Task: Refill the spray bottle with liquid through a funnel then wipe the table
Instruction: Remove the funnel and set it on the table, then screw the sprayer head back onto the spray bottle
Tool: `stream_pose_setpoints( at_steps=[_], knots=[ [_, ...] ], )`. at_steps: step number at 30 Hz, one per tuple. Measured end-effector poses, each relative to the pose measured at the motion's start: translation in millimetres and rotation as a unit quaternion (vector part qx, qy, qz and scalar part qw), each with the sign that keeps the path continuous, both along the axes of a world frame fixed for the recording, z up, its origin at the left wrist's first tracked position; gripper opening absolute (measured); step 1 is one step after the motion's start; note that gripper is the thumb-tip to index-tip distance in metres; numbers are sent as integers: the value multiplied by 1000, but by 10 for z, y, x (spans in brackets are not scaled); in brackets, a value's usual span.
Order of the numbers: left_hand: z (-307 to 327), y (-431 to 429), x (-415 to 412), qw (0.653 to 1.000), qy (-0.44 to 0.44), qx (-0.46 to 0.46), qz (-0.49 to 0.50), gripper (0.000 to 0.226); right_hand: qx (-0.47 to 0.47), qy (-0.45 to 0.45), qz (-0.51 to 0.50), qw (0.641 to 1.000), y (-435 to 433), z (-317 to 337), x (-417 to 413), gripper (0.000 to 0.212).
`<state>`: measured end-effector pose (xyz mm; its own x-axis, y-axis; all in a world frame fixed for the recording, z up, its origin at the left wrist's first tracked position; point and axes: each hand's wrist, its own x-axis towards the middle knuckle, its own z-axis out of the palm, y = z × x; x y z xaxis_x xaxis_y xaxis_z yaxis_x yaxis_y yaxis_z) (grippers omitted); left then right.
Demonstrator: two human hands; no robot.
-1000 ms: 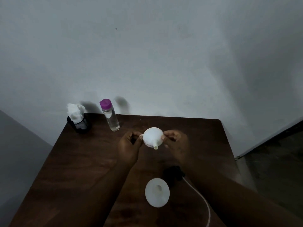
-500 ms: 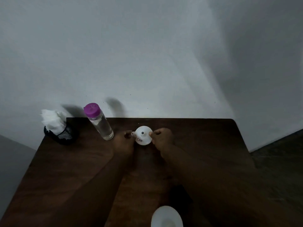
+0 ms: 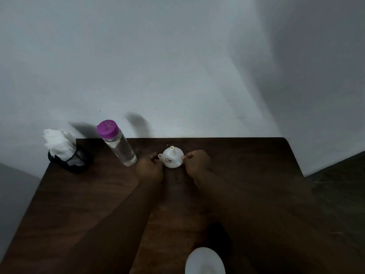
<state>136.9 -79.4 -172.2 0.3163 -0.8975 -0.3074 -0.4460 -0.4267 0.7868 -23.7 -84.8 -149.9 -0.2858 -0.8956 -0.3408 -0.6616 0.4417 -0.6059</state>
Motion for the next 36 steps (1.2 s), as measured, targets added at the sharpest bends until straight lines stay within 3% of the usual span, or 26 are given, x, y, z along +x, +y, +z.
stream_pose_setpoints(
  at_steps=[4,6,9,13,17,20,22,26,29,32,36],
  knots=[
    [182,497,-22,999,-27,-12,-17,14,-52,8,45,998,399,164,-293,18],
    [275,847,-47,999,27,-12,-43,10,-58,12,83,995,734,243,-569,14],
    [418,1389,-110,990,110,15,-84,11,29,43,127,991,1250,342,-1022,13],
    [528,2004,-174,983,137,24,-121,10,107,173,172,964,1890,544,-1312,31],
    [625,2363,-202,983,119,-5,-137,12,99,69,173,977,2314,532,-1271,58],
    [719,2519,-257,980,129,-18,-153,14,117,54,131,983,2387,333,-1164,75],
    [764,2579,-295,980,122,-35,-156,16,115,53,119,985,2370,208,-1118,71],
    [812,2670,-327,981,107,-66,-150,18,70,110,107,986,2290,186,-1085,41],
    [819,2747,-308,982,88,-72,-148,14,14,61,82,995,2309,283,-1066,41],
    [897,2799,-273,981,80,-69,-163,15,-75,19,31,996,2292,618,-1080,28],
    [1137,2809,-304,983,53,-89,-152,21,-128,-60,-26,990,2214,1217,-1119,36]
  ],
)
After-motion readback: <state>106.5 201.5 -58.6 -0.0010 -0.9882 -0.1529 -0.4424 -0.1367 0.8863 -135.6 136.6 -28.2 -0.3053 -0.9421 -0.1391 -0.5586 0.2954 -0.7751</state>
